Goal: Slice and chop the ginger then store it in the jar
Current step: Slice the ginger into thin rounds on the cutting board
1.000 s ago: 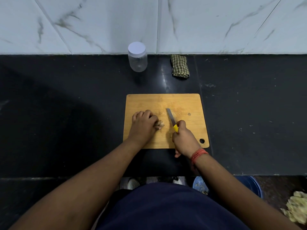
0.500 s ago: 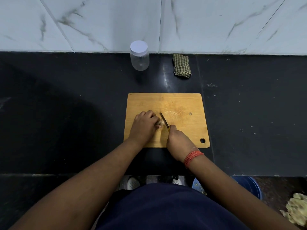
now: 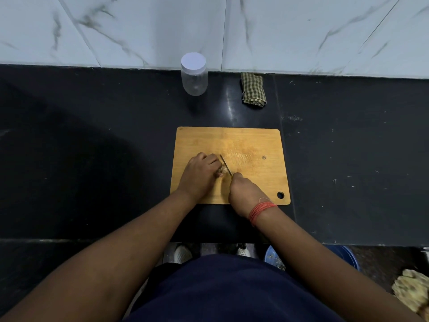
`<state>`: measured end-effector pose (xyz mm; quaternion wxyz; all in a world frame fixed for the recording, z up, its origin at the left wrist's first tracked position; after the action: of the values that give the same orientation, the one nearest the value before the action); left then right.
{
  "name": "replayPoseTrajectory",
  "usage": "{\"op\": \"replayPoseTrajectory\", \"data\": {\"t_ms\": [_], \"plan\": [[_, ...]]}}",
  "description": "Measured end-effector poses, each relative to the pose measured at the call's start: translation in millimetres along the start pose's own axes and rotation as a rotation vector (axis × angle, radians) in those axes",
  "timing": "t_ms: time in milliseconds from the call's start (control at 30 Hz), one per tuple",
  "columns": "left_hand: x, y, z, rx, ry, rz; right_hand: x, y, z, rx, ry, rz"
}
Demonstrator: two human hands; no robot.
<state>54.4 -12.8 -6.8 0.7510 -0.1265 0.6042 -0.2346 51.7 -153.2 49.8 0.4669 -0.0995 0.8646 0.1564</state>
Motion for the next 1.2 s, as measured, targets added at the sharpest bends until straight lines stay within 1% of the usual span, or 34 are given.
{"op": "replayPoseTrajectory", "data": {"t_ms": [167, 267, 533, 733, 900, 1200], "plan": [[0.5, -0.2, -0.2, -0.006, -0.012, 0.015, -2.2, 3.8, 11.1, 0.056, 0.016, -0.027], [1.0, -0.3, -0.1, -0.033, -0.012, 0.014, 1.0, 3.1, 13.2, 0.045, 0.014, -0.056], [1.2, -2.0, -0.7, -0.071, -0.021, -0.013, 7.9, -7.4, 7.7, 0.048, 0.066, -0.034], [3.2, -2.9, -0.8, -0.064, -0.021, -0.009, 7.4, -3.6, 11.9, 0.005, 0.033, -0.059], [3.4, -3.3, -2.2, -0.079, -0.024, -0.020, 9.9, -4.8, 12.1, 0.021, 0.047, -0.047], [0.2, -10.4, -3.3, -0.198, -0.030, -0.052, 29.5, -23.9, -10.7, -0.018, 0.045, 0.017]]}}
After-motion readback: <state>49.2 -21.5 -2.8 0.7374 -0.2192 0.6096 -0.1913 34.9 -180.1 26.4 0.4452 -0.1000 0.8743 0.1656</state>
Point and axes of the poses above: each hand's wrist, its own z-axis towards the middle knuckle, its own x-axis out of the palm, y = z × x, the point moved 3 cm from there along z, towards the middle knuckle, and after that the axes turned 11 degrees about -z, right-handed, at the moved point
